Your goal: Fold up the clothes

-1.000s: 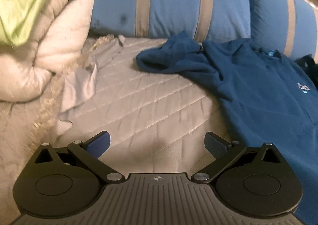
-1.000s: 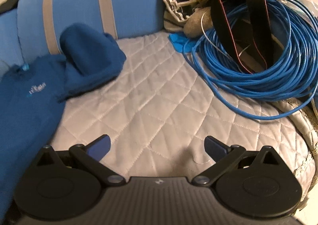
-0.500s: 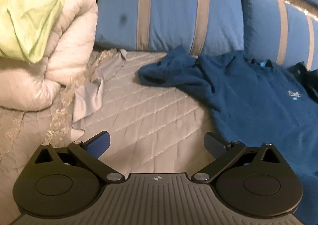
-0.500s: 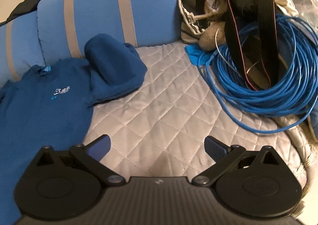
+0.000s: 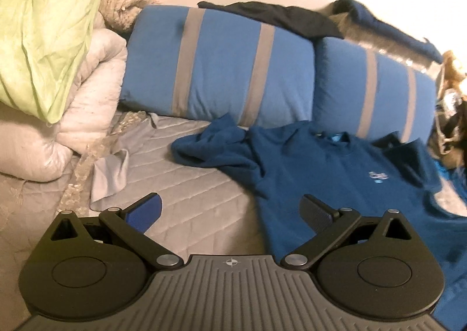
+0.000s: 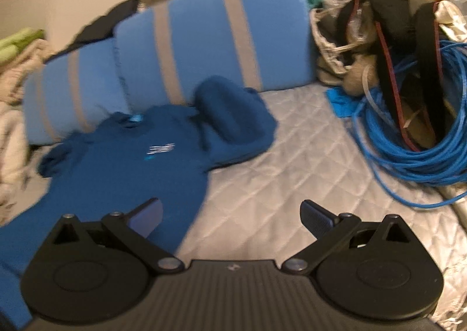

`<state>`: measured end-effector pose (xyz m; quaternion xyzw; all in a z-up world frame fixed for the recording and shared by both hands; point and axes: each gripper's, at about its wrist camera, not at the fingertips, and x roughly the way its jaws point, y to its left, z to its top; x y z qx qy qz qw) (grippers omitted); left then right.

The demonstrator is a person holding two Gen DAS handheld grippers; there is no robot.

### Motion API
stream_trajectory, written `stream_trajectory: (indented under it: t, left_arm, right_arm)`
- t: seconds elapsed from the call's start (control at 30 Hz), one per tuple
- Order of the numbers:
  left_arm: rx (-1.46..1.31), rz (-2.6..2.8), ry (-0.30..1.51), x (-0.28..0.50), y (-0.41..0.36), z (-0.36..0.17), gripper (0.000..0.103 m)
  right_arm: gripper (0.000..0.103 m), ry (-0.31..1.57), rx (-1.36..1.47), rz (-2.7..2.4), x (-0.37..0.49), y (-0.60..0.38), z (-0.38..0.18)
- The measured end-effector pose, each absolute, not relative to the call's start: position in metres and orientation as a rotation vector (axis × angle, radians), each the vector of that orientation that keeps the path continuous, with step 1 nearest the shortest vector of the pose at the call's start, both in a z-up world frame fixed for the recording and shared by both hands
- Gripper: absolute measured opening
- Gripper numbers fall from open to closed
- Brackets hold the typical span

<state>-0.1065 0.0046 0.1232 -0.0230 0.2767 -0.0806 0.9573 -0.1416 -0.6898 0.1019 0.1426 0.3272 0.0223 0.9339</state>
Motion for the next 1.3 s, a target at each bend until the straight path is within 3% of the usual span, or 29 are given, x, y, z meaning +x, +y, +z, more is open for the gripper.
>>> stream_trajectory:
  t: [0.4, 0.87, 1.03, 1.17, 1.3]
  left_arm:
    - [-0.079, -0.231, 0.543, -0.142, 0.01, 0.13, 0.103]
    - [-0.104, -0.262, 0.552, -0.158, 0.01, 0.132, 0.103]
    - [-0.104, -0.262, 0.535, -0.16, 0.009, 0.133, 0.103]
    - [-0.111, -0.249, 0.521, -0.16, 0.009, 0.133, 0.103]
    - [-0.111, -0.247, 0.52, -0.16, 0.007, 0.132, 0.103]
  right_arm:
    - [0.101, 0.7, 0.373, 0.29, -0.186, -0.674, 0.099]
    - [0.067, 0.81, 0.599, 0.394, -0.209, -0.67, 0.071]
    - [0.061, 0.838, 0.621, 0.417, -0.213, -0.663, 0.068]
    - [0.045, 0.843, 0.656, 0.437, -0.214, -0.659, 0.07]
    - [0.042, 0.85, 0.676, 0.459, -0.215, -0.655, 0.072]
